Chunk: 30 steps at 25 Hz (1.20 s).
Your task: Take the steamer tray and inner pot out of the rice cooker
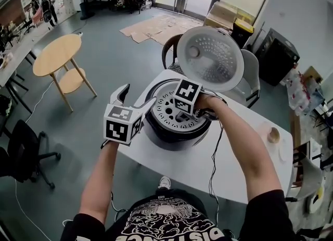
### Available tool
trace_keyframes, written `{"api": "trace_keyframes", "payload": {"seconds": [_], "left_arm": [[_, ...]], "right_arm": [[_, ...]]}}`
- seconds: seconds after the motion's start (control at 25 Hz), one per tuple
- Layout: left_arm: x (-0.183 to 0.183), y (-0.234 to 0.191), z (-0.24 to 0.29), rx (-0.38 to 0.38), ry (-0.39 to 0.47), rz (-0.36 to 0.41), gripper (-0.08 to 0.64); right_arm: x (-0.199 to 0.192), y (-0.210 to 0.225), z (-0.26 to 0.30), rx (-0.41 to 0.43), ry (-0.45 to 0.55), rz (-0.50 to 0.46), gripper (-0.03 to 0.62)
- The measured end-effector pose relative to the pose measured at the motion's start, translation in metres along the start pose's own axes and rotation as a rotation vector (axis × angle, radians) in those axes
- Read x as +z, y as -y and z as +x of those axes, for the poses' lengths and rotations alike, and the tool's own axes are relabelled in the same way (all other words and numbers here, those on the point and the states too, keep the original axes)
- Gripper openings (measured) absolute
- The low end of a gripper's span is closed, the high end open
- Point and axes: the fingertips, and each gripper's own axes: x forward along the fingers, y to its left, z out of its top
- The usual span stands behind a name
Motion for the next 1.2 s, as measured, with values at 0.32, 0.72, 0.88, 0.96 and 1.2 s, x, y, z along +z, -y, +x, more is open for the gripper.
{"api": "trace_keyframes", "payload": {"seconds": [0.32, 0.72, 0.88, 0.96, 1.2], "left_arm": [[0.005, 0.003, -0.031, 0.002, 0.026, 0.008, 0.408], [0.005, 0.019, -0.086, -0.047, 0.066, 0.021, 0.408], [0.009, 0.046, -0.1, -0.097, 0.078, 0.029, 0.408], [0.014, 0.07, -0.101, -0.134, 0.084, 0.04, 0.408], [0.014, 0.122, -0.111, -0.246, 0.098, 0.075, 0.408]], "right_arm": [[0.003, -0.007, -0.036, -0.083, 0.002, -0.026, 0.293], [-0.006, -0.053, -0.093, -0.185, 0.037, 0.023, 0.293], [-0.028, -0.071, -0.124, -0.217, 0.077, 0.081, 0.293], [-0.052, -0.078, -0.139, -0.237, 0.087, 0.118, 0.293], [-0.11, -0.111, -0.159, -0.28, 0.109, 0.242, 0.293]]}}
